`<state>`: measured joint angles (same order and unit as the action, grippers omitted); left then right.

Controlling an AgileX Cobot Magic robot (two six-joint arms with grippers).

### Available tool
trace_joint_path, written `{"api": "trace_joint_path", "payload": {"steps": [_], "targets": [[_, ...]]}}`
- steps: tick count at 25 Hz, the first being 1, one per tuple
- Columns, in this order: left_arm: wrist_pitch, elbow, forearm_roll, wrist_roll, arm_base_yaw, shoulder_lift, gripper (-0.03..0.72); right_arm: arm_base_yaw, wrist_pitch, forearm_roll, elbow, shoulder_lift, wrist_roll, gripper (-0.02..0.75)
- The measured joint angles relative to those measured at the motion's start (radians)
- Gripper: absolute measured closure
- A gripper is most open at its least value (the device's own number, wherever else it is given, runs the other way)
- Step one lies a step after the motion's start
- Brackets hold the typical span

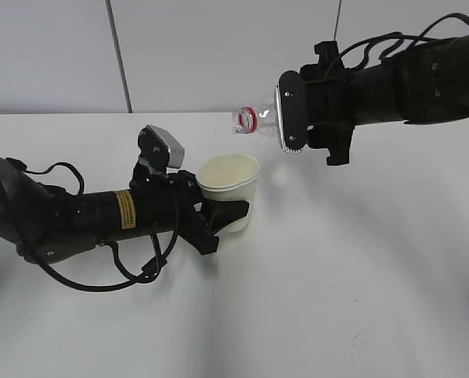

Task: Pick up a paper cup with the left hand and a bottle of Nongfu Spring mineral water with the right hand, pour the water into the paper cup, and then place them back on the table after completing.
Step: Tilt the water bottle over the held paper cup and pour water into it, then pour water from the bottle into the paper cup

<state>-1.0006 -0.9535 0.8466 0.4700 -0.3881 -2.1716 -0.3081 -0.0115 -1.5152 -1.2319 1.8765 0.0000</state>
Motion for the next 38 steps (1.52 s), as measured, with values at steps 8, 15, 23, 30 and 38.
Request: {"api": "trace_joint_path", "payload": {"steps": [8,15,23,30,38], "targets": [[0.0,0.0,0.0,0.0,0.0,0.0,0.324,-0.002,0.017,-0.031,-0.01,0.0,0.0,0.251],[0.0,0.0,0.0,0.0,0.0,0.0,0.324,-0.002,0.017,-0.074,-0.01,0.0,0.0,0.251],[0.0,0.0,-0.002,0.0,0.0,0.0,0.324,-0.002,0.023,-0.111,-0.01,0.0,0.0,0.251],[0.0,0.0,-0.002,0.0,0.0,0.0,0.324,-0.003,0.031,-0.124,-0.01,0.0,0.0,0.251],[0.001,0.0,-0.002,0.0,0.0,0.0,0.324,-0.003,0.037,-0.126,-0.01,0.0,0.0,0.252]]}}
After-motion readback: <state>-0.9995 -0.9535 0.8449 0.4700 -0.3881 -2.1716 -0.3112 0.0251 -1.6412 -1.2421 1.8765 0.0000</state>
